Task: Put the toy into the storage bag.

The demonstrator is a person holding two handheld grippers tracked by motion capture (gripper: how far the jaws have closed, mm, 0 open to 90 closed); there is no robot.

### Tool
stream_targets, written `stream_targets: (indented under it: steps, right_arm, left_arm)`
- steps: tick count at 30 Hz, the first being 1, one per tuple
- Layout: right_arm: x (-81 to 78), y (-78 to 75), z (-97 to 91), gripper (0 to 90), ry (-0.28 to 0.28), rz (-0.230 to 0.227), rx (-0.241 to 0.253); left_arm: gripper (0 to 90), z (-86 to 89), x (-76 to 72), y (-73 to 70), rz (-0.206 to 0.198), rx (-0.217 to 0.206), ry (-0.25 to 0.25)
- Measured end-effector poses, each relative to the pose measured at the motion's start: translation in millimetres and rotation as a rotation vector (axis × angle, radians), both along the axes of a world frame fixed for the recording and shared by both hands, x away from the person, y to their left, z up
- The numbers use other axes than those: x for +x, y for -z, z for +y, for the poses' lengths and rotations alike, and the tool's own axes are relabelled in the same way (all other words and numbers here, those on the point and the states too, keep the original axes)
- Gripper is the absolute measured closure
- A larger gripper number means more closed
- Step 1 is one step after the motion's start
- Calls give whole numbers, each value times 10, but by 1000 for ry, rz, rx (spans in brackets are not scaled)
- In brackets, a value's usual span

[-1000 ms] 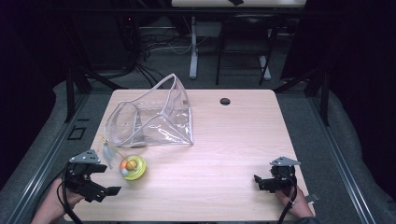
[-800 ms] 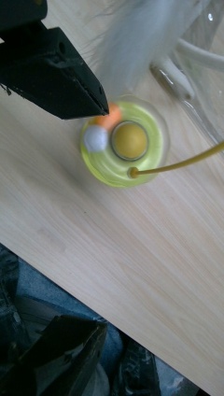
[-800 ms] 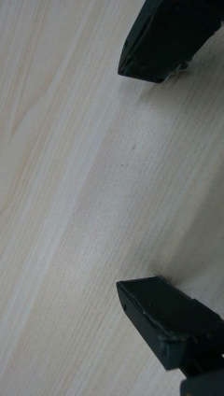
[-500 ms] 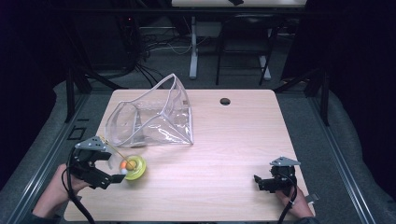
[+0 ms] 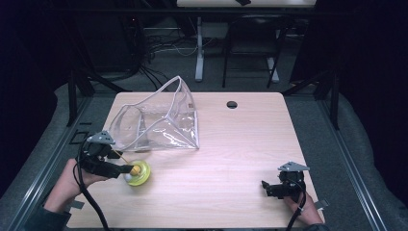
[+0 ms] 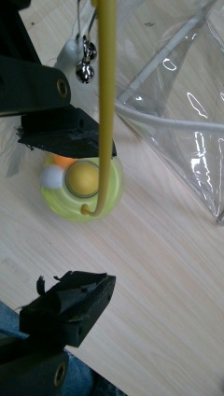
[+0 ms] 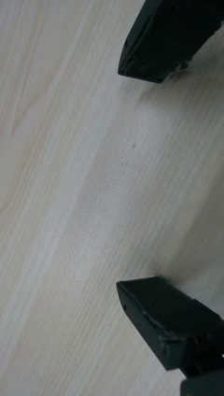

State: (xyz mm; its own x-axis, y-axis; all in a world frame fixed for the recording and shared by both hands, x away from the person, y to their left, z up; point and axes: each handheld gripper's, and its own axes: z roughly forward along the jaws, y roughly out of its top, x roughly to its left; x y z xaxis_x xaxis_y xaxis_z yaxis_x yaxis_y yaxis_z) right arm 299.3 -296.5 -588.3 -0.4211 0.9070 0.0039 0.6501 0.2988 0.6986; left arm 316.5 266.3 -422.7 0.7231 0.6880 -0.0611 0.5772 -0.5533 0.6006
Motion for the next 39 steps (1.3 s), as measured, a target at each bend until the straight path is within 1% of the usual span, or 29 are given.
stream_targets:
  steps: [1,2,3,4,5,6,7,8,9,11,12,15,19,21,26,28,30,34,39]
  right_arm:
    - [0,1,1,0,1,-1,1]
    - [0,1,1,0,1,-1,1]
    - [0,0,0,0,0,-1,0]
    - [0,1,1,0,1,-1,1]
    - [0,1,1,0,1,-1,1]
    - [0,1,1,0,1,-1,1]
    - [0,0,0,0,0,0,0]
    - [0,1,1,0,1,-1,1]
    - [-1,1,0,0,0,-1,0]
    - [-1,1,0,0,0,-1,0]
    - [-1,1,1,0,0,-1,1]
    - [-2,1,1,0,0,-1,0]
    - [-3,1,2,0,0,-2,0]
    - [-3,-2,0,0,-2,1,-2]
    - [-4,-2,-1,0,-3,2,-2]
    - [-4,-2,0,0,-3,2,-2]
    - [-4,-2,-1,0,-3,2,-2]
    - [-4,-1,-1,0,-4,1,-2]
    - [-4,-1,-1,0,-3,1,-2]
  left_arm:
    - [427,4,11,3,-2,-7,-2]
    - [427,5,13,5,-7,-15,-9]
    - [449,5,17,6,-8,-16,-14]
    - [495,4,20,7,-6,-17,-11]
    - [495,1,21,8,-5,-17,-12]
    - [516,-3,22,9,-9,-14,-15]
    - [552,-6,23,9,-10,-13,-16]
    - [569,-10,24,9,-14,-11,-17]
    - [622,-14,23,7,-18,-8,-21]
    - [639,-19,23,4,-22,-5,-20]
    - [664,-22,21,3,-28,-7,-22]
    - [743,-26,20,-1,-29,-5,-14]
    - [807,-31,17,-2,-36,-5,-3]
    - [846,-31,19,-2,-31,-12,6]
    - [871,-29,28,-10,-41,-14,7]
    - [873,-25,32,-14,-47,-13,-1]
    - [874,-22,37,-14,-42,-18,6]
    - [875,-21,31,-28,-44,-7,7]
    - [875,20,26,-65,-45,-15,9]
